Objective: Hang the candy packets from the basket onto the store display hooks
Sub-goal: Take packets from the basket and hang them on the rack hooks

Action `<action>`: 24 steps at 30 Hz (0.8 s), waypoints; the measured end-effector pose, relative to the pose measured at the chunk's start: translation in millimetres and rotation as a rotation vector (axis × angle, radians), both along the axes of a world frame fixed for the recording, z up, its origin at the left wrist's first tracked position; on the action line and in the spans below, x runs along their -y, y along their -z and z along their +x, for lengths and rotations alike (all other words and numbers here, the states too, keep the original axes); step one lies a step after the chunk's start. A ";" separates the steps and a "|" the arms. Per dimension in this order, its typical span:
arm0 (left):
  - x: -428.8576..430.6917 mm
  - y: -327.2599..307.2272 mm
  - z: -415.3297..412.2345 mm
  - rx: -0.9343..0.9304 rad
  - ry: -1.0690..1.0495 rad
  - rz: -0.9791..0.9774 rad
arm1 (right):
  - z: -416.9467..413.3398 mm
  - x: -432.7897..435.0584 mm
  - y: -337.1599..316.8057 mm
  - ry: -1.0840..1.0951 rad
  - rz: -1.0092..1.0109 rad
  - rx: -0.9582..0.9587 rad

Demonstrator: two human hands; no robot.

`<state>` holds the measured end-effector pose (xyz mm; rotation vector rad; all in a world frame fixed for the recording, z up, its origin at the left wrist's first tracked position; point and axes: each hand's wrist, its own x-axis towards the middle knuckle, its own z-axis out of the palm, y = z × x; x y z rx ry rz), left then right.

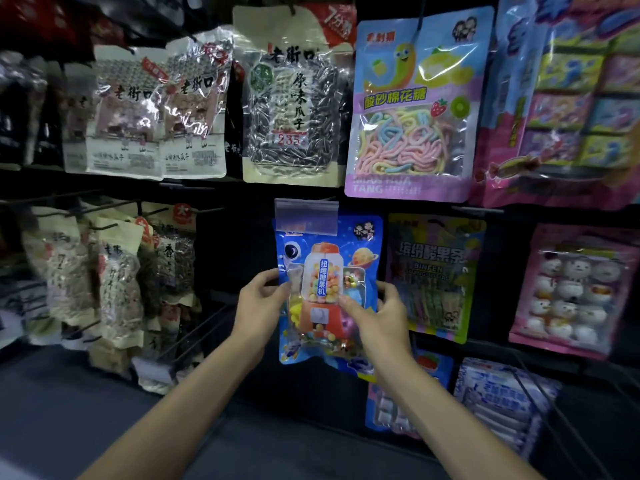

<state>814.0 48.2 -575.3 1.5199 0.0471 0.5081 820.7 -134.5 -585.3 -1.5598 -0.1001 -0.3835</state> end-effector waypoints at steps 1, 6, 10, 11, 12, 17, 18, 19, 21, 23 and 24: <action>1.6 0.7 4.5 -0.011 -0.006 -0.018 | 4.3 -1.2 1.1 0.041 -0.015 0.009; 9.8 -2.3 25.5 -0.029 -0.062 -0.079 | 23.9 -4.5 5.4 0.178 -0.106 0.061; 13.2 -3.3 34.2 -0.010 -0.042 -0.097 | 37.3 -10.7 8.7 0.240 -0.124 0.054; 13.7 -3.5 36.7 -0.004 -0.047 -0.096 | 40.4 -11.9 8.7 0.247 -0.128 0.053; 13.7 -3.4 39.0 0.002 -0.052 -0.097 | 41.9 -12.4 7.4 0.251 -0.129 0.052; 13.5 4.1 43.3 0.024 -0.052 -0.038 | 43.0 -6.9 7.6 0.242 -0.119 0.028; 13.3 5.3 42.4 0.028 -0.045 -0.033 | 40.5 -6.3 6.8 0.225 -0.104 0.019; 13.1 6.2 41.6 0.034 -0.039 -0.029 | 38.8 -6.2 5.9 0.208 -0.092 0.013; 12.1 5.9 41.0 0.037 -0.043 -0.024 | 37.5 -7.1 5.6 0.189 -0.102 0.010; 11.8 2.7 39.5 0.034 -0.061 -0.020 | 36.4 -8.2 4.7 0.176 -0.108 0.008; 11.5 2.0 38.8 0.033 -0.068 -0.015 | 36.1 -8.6 4.6 0.170 -0.106 0.004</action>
